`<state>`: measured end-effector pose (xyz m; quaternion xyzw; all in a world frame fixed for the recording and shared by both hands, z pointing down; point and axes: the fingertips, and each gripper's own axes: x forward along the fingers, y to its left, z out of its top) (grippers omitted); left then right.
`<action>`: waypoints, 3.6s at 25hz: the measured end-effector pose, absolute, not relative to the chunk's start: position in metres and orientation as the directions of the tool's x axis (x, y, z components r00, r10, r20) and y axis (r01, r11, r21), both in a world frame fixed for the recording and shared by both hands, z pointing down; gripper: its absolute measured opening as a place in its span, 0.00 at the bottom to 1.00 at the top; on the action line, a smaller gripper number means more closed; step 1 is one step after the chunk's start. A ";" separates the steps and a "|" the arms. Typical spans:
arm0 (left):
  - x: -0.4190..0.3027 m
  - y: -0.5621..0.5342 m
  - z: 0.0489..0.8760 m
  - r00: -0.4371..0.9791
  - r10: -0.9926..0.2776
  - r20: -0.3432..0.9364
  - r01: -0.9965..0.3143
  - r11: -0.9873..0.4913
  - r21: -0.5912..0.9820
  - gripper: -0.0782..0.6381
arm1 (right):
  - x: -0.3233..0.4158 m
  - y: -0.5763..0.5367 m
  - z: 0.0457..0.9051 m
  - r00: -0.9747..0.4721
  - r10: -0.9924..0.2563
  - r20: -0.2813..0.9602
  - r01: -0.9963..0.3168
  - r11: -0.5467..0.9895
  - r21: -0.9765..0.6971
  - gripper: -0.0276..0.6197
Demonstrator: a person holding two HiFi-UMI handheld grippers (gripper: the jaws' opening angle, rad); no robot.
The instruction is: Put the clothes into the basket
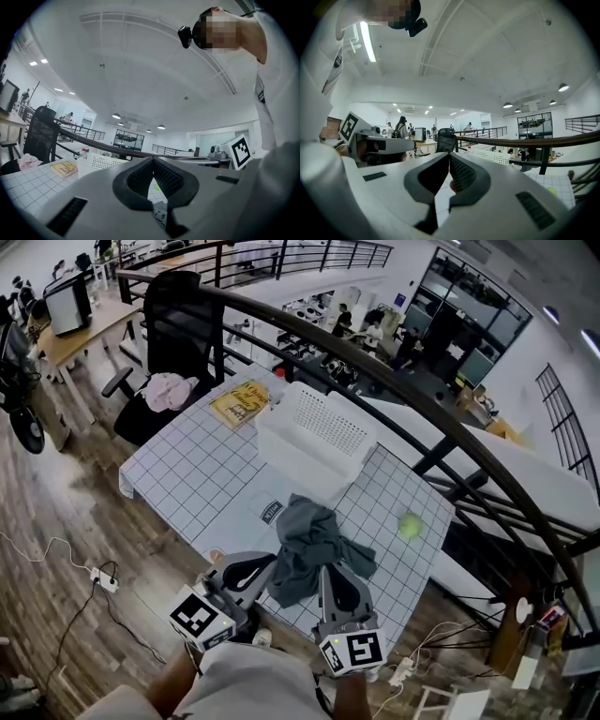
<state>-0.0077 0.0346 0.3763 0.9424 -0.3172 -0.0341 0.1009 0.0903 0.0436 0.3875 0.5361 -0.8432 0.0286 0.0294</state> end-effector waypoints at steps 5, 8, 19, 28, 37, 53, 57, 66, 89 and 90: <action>-0.005 0.005 0.388 0.818 -0.575 0.014 -0.562 -0.795 0.227 0.12 | 0.100 0.017 0.399 -0.373 -0.920 0.121 -0.927 0.374 -0.013 0.07; -0.005 -0.012 0.394 0.834 -0.551 0.027 -0.541 -0.809 0.228 0.12 | 0.105 0.000 0.407 -0.347 -0.923 0.164 -0.935 0.354 0.012 0.07; -0.002 -0.052 0.415 0.902 -0.427 0.060 -0.428 -0.871 0.239 0.12 | 0.107 -0.043 0.442 -0.246 -0.915 0.319 -0.950 0.293 0.108 0.09; 0.013 -0.068 0.433 0.927 -0.361 0.102 -0.375 -0.889 0.263 0.12 | 0.127 -0.052 0.497 -0.207 -0.847 0.490 -0.947 0.300 0.117 0.27; 0.038 -0.074 0.455 0.926 -0.358 0.120 -0.378 -0.886 0.270 0.12 | 0.147 -0.051 0.565 -0.201 -0.752 0.628 -0.934 0.340 0.108 0.39; 0.069 -0.065 0.497 0.917 -0.321 0.236 -0.383 -0.872 0.306 0.12 | 0.153 -0.043 0.694 -0.280 -0.507 0.815 -0.894 0.446 -0.030 0.66; 0.070 -0.063 0.502 0.913 -0.321 0.252 -0.391 -0.865 0.314 0.12 | 0.148 -0.049 0.705 -0.333 -0.488 0.807 -0.892 0.441 -0.101 0.74; 0.071 -0.065 0.511 0.900 -0.333 0.281 -0.415 -0.852 0.318 0.12 | 0.114 -0.042 0.725 -0.390 -0.388 0.835 -0.818 0.563 -0.120 0.81; 0.060 -0.066 0.513 0.886 -0.355 0.298 -0.442 -0.840 0.313 0.12 | 0.128 -0.057 0.738 -0.230 -0.454 0.861 -0.843 0.536 0.057 0.59; 0.059 -0.066 0.513 0.885 -0.357 0.298 -0.444 -0.840 0.312 0.12 | 0.127 -0.058 0.733 -0.236 -0.463 0.854 -0.844 0.533 0.056 0.59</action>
